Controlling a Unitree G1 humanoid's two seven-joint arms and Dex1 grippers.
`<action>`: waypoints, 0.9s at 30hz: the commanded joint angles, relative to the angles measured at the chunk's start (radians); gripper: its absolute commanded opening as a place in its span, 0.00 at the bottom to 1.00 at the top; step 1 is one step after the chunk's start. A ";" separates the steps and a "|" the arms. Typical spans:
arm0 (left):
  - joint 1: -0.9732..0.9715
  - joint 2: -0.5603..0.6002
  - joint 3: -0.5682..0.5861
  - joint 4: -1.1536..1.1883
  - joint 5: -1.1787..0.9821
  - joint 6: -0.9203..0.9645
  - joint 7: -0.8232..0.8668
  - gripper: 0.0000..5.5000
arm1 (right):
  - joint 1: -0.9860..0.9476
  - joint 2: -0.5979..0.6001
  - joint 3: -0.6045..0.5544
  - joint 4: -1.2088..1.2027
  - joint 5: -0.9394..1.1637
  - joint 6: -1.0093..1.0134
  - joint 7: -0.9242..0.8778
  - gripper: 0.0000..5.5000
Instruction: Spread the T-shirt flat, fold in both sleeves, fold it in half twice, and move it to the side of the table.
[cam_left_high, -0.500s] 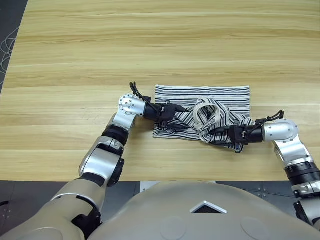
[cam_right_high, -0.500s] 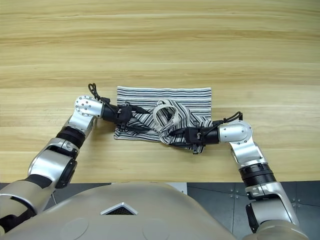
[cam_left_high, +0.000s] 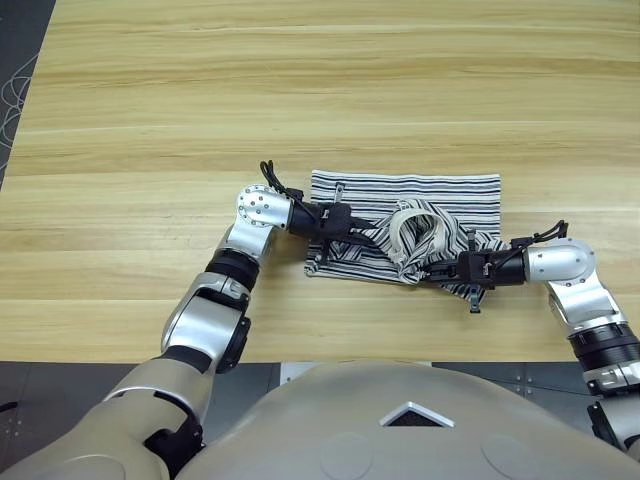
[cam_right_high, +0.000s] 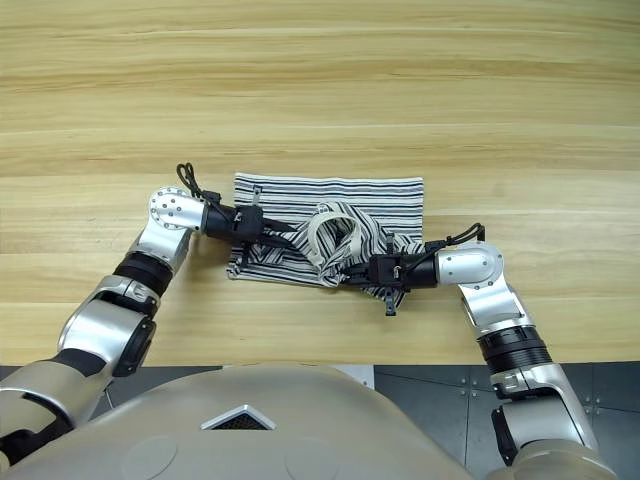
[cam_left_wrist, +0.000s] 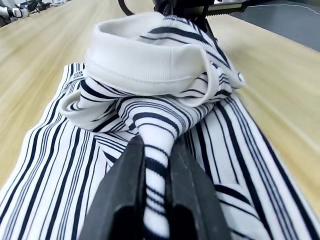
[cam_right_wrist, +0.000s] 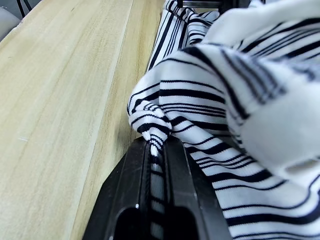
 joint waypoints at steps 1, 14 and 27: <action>-0.009 0.011 0.030 -0.048 -0.052 0.035 -0.040 0.03 | 0.006 -0.033 0.005 0.009 0.001 0.019 0.016 0.03; -0.154 0.059 0.231 -0.021 -0.164 0.157 0.021 0.03 | -0.109 -0.046 -0.210 0.164 0.345 0.161 0.214 0.02; -0.139 0.047 0.248 -0.009 -0.130 0.130 0.055 0.03 | -0.153 0.110 -0.223 0.239 0.342 0.300 0.110 0.23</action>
